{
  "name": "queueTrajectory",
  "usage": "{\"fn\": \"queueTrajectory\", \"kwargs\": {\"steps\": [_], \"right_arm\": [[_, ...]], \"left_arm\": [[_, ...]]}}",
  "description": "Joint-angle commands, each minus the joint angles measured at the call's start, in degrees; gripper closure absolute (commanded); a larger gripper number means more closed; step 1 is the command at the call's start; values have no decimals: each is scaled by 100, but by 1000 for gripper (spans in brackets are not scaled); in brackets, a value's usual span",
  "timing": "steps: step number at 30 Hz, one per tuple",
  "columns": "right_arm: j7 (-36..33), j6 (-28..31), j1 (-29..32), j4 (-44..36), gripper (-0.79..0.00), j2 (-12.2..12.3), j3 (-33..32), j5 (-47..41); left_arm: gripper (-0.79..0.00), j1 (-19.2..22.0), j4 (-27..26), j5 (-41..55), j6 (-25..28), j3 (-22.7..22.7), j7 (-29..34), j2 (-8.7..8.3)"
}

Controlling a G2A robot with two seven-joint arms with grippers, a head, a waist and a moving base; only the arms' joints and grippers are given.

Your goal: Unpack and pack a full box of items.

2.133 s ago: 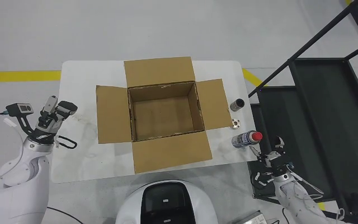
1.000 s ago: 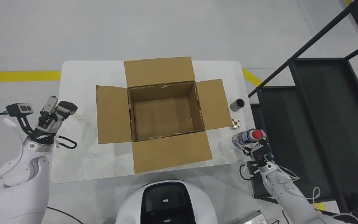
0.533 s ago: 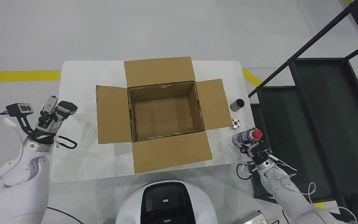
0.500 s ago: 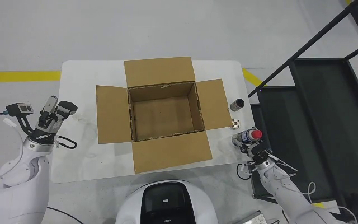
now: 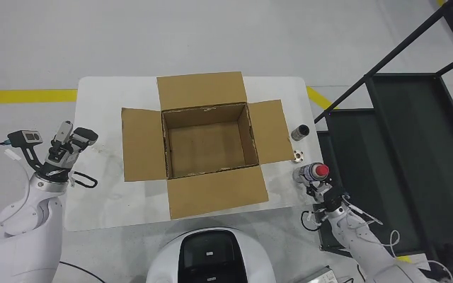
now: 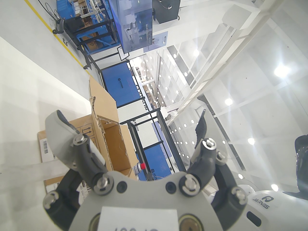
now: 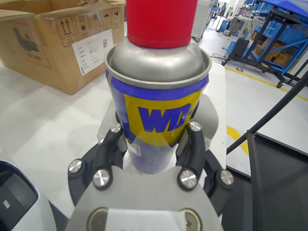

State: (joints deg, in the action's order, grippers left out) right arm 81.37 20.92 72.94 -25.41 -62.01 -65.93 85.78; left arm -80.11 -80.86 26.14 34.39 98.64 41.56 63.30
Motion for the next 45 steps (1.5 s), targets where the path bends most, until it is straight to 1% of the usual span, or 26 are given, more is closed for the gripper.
{"fn": "queueTrajectory", "kwargs": {"steps": [1, 3, 5, 10, 14, 16, 20, 24, 26, 28, 31, 34, 38, 45], "right_arm": [[334, -135, 141, -126, 0, 84, -63, 127], [538, -339, 326, -302, 0, 188, -209, 128], [663, -477, 528, -657, 0, 296, -406, 51], [605, -797, 1234, -2039, 0, 587, -1017, 208], [-134, -822, 1604, -3277, 0, 703, -1405, 177], [-559, -768, 1764, -3892, 0, 733, -1555, 115], [-1328, -839, 2013, -4987, 0, 761, -1849, -96], [-2163, -1096, 2136, -5888, 0, 753, -1940, 9], [-2719, -1234, 2090, -6210, 0, 738, -1873, 205], [-3317, -1335, 1979, -6414, 0, 706, -1719, 329], [-3975, -1583, 1720, -6549, 0, 638, -1441, 467], [-4419, -1856, 1448, -6544, 0, 568, -1178, 659], [-4775, -1873, 1227, -6485, 0, 505, -992, 660], [-4775, -1873, 1227, -6485, 0, 505, -992, 660]], "left_arm": [[-785, 0, 0, 0, 0, 0, 0, 0], [-785, 0, 0, 0, 0, 0, 0, 0], [-785, 0, 0, 0, 0, 0, 0, 0], [-785, 0, 0, 0, 0, 0, 0, 0], [-785, 0, 0, 0, 0, 0, 0, 0], [-785, 0, 0, 0, 0, 0, 0, 0], [-785, 0, 0, 0, 0, 0, 0, 0], [-785, 0, 0, 0, 0, 0, 0, 0], [-785, 0, 0, 0, 0, 0, 0, 0], [-785, 0, 0, 0, 0, 0, 0, 0], [-785, 0, 0, 0, 0, 0, 0, 0], [-785, 0, 0, 0, 0, 0, 0, 0], [-785, 0, 0, 0, 0, 0, 0, 0], [-785, 0, 0, 0, 0, 0, 0, 0]]}}
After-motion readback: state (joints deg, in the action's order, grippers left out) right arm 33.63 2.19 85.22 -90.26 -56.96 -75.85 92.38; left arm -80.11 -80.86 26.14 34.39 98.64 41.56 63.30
